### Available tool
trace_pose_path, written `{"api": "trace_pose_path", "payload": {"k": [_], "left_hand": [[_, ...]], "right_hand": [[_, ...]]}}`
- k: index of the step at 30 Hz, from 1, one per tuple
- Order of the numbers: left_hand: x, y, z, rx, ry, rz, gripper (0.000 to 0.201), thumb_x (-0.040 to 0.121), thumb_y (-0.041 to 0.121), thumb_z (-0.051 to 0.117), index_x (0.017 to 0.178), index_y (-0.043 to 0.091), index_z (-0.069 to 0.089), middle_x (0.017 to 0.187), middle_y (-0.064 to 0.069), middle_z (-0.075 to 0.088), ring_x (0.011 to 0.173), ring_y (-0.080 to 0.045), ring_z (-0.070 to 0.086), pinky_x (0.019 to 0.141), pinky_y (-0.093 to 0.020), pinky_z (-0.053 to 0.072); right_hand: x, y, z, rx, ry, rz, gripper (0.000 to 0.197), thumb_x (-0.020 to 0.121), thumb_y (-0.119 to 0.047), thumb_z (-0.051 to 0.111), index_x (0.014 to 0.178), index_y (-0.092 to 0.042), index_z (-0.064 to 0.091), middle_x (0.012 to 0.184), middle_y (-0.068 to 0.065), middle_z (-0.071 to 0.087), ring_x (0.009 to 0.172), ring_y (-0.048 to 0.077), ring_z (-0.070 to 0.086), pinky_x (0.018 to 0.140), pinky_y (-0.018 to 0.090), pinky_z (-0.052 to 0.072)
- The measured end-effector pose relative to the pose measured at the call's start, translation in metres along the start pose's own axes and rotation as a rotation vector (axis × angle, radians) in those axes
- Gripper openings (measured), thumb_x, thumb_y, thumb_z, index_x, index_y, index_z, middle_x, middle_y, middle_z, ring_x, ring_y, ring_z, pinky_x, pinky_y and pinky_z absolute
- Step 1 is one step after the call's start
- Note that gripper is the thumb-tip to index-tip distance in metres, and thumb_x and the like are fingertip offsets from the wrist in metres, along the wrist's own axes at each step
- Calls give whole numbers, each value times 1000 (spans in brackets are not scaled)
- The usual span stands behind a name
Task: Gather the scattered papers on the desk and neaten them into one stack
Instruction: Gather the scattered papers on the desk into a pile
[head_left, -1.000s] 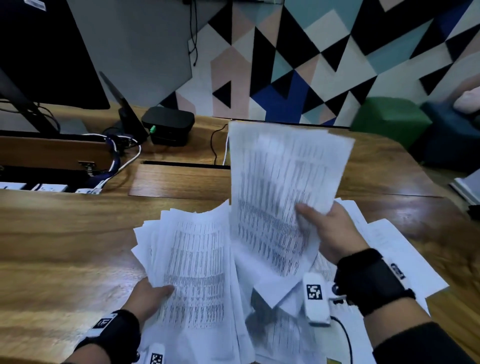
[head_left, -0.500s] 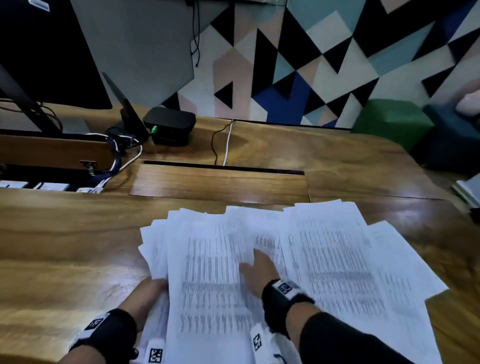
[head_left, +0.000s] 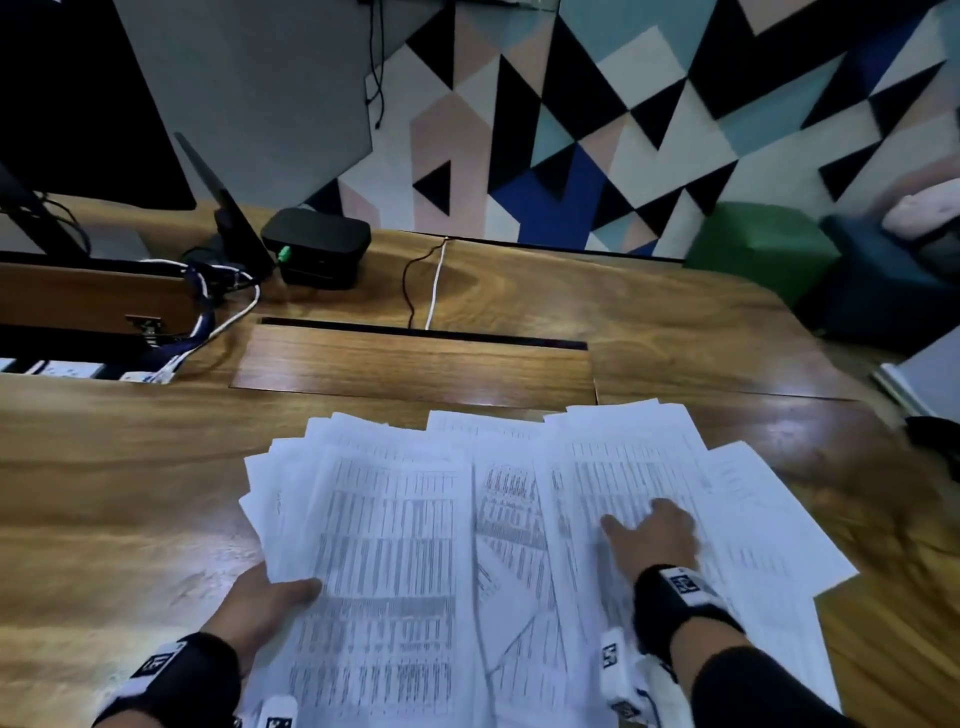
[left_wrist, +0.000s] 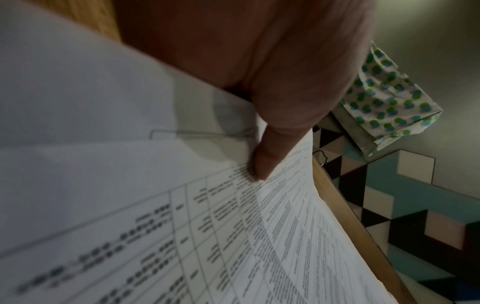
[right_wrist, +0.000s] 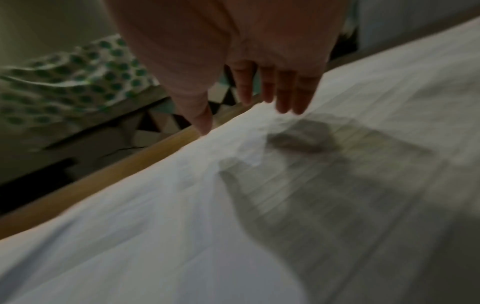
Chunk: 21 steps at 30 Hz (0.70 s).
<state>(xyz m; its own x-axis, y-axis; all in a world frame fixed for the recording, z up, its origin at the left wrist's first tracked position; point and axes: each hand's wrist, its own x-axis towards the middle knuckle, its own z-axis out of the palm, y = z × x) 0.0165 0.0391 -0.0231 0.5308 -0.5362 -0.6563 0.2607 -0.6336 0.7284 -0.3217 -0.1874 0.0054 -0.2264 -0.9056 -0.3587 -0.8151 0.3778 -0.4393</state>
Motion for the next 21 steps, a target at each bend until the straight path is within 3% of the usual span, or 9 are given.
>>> {"api": "trace_pose_path", "payload": {"k": [3, 6, 8, 11, 13, 14, 16, 19, 21], "left_hand": [[0, 0, 4, 29, 30, 40, 18, 84, -5, 65, 99, 4, 67, 92, -18, 75, 88, -41, 70, 89, -54, 54], [3, 0, 9, 63, 66, 87, 14, 83, -5, 66, 94, 4, 68, 86, -16, 74, 82, -37, 70, 79, -44, 54], [8, -1, 13, 84, 84, 108, 14, 82, -5, 69, 95, -2, 68, 87, -19, 74, 81, -37, 69, 76, -42, 52], [15, -4, 14, 100, 96, 106, 18, 80, -5, 71, 98, -6, 68, 89, -24, 73, 83, -39, 69, 78, -45, 53], [16, -4, 17, 105, 98, 104, 19, 80, -5, 71, 98, -7, 68, 88, -23, 73, 81, -38, 69, 75, -41, 52], [16, -3, 18, 102, 100, 106, 19, 80, -5, 71, 99, -7, 68, 87, -23, 73, 79, -37, 68, 73, -39, 51], [13, -1, 21, 92, 97, 112, 20, 80, -4, 71, 100, -8, 68, 86, -21, 73, 78, -35, 68, 71, -37, 51], [-1, 11, 26, 19, -5, 114, 22, 81, -5, 70, 103, -6, 69, 93, -24, 76, 87, -38, 71, 89, -50, 54], [-14, 26, 32, -71, -136, 118, 29, 80, -5, 71, 108, -5, 67, 100, -24, 76, 94, -40, 71, 97, -54, 49]], "right_hand": [[32, 44, -32, -202, -29, 267, 111, 51, -67, 78, 134, -7, 35, 140, 18, 38, 128, 40, 42, 102, 54, 42], [50, 68, -39, -299, -56, 309, 125, 30, -76, 79, 128, -8, 41, 132, 17, 49, 122, 36, 49, 101, 48, 46], [63, 77, -33, -285, -69, 307, 122, 25, -73, 81, 120, -6, 45, 116, 16, 60, 106, 34, 60, 92, 44, 53], [62, 73, -30, -215, -142, 258, 103, 38, -62, 87, 111, 1, 52, 82, 10, 63, 70, 26, 64, 65, 33, 57], [49, 63, -36, -166, -184, 224, 62, 59, -47, 88, 85, 0, 58, 62, 6, 56, 52, 19, 55, 48, 23, 43], [46, 60, -38, -143, -208, 202, 50, 66, -41, 86, 72, -4, 54, 55, 4, 51, 46, 17, 50, 45, 21, 38], [42, 57, -39, -112, -225, 173, 40, 73, -32, 82, 65, -6, 52, 52, 4, 49, 45, 18, 49, 46, 21, 38], [43, 57, -33, -57, -200, 123, 17, 82, -15, 69, 86, -1, 60, 67, 6, 57, 55, 19, 53, 55, 26, 45], [48, 63, -26, 8, -183, 83, 17, 85, -10, 60, 99, 0, 62, 83, 10, 64, 66, 21, 57, 65, 30, 50]]}}
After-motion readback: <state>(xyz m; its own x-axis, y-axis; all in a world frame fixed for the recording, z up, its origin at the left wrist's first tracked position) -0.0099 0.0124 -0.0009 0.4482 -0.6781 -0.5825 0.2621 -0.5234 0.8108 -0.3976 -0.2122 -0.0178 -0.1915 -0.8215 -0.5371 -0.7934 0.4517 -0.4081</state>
